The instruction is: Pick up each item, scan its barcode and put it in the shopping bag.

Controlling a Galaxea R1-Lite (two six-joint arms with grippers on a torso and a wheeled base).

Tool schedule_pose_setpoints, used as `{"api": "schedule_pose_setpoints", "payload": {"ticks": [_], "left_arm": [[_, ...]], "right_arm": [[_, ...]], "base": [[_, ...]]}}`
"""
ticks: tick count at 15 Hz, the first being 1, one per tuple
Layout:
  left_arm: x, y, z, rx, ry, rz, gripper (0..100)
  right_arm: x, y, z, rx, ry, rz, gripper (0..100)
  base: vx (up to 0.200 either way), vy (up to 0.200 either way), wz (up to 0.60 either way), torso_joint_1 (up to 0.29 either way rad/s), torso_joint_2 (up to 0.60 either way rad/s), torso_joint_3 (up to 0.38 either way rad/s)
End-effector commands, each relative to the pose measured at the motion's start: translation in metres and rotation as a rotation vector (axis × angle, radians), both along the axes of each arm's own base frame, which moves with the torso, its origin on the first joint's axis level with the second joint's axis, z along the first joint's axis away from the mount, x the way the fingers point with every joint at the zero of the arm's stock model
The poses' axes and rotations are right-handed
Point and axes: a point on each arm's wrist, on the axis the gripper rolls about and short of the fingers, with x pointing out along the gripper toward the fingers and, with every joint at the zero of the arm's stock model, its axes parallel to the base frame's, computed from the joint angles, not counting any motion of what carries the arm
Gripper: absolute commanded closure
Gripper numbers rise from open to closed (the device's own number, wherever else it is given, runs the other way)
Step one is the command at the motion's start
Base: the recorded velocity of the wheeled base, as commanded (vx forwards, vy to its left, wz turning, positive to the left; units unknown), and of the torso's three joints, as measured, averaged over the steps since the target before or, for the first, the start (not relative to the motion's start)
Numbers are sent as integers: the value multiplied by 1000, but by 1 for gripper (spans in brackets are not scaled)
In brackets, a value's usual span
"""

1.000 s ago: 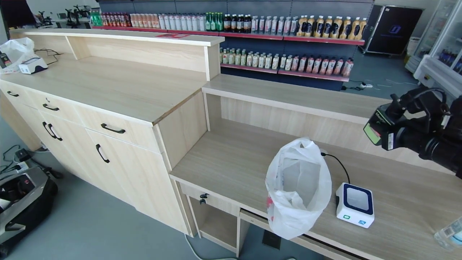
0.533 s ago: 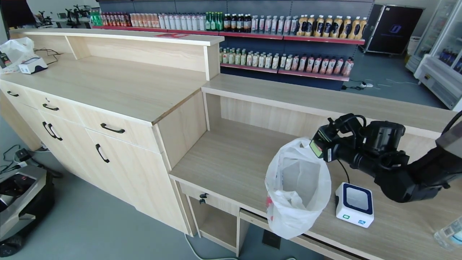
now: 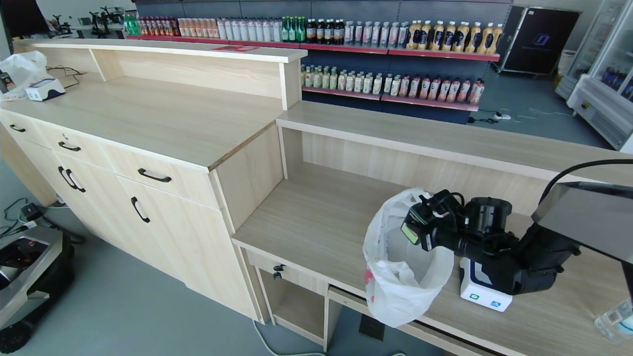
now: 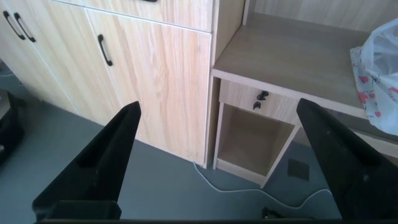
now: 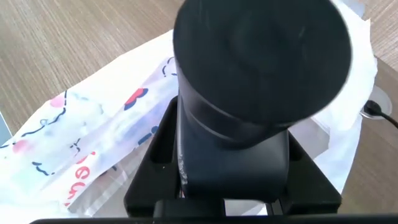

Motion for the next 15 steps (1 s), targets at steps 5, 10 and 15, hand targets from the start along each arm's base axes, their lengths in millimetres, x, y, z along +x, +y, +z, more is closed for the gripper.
{"api": "schedule_pose_setpoints", "payload": {"ticks": [5, 10, 15], "left_arm": [[0, 0, 0, 0, 0, 1, 0], [0, 0, 0, 0, 0, 1, 0], [0, 0, 0, 0, 0, 1, 0]], "right_arm": [[17, 3, -31, -7, 37, 2, 100], [29, 0, -60, -26, 59, -3, 100], [39, 0, -74, -22, 61, -6, 100]], "base": [[0, 0, 0, 0, 0, 0], [0, 0, 0, 0, 0, 0], [0, 0, 0, 0, 0, 0]]}}
